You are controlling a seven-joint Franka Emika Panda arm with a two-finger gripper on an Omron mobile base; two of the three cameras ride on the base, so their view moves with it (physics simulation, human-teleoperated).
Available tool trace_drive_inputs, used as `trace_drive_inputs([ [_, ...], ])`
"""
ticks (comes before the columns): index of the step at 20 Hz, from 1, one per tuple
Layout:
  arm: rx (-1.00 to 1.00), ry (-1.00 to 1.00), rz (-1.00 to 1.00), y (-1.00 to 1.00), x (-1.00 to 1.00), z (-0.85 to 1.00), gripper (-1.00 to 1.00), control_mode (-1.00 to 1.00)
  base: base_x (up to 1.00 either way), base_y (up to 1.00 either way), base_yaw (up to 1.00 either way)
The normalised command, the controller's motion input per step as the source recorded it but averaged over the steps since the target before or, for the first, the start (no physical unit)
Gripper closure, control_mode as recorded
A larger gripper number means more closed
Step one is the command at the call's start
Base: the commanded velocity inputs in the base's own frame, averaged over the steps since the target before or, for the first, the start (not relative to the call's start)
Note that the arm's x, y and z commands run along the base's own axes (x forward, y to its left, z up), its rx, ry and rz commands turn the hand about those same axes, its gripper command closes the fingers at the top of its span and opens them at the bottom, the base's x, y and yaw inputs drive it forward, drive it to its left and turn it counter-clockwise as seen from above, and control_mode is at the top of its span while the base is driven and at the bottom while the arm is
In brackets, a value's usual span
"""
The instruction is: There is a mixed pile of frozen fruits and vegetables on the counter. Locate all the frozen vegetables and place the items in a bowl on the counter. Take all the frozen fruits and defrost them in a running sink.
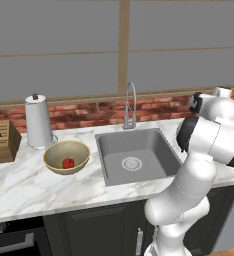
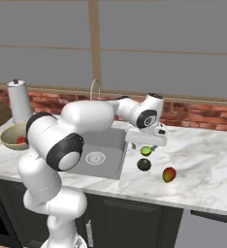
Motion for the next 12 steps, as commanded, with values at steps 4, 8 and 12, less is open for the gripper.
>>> trace_drive_inputs([
  [4, -0.06, -0.04, 0.0, 0.0, 0.0, -0.31, -1.0, -1.0, 0.0, 0.0, 0.0],
  [8, -0.04, -0.02, 0.0, 0.0, 0.0, -0.25, -1.0, -1.0, 0.0, 0.0, 0.0],
  [12, 0.0, 0.0, 0.0, 0.0, 0.0, -0.1, -1.0, -1.0, 0.0, 0.0, 0.0],
])
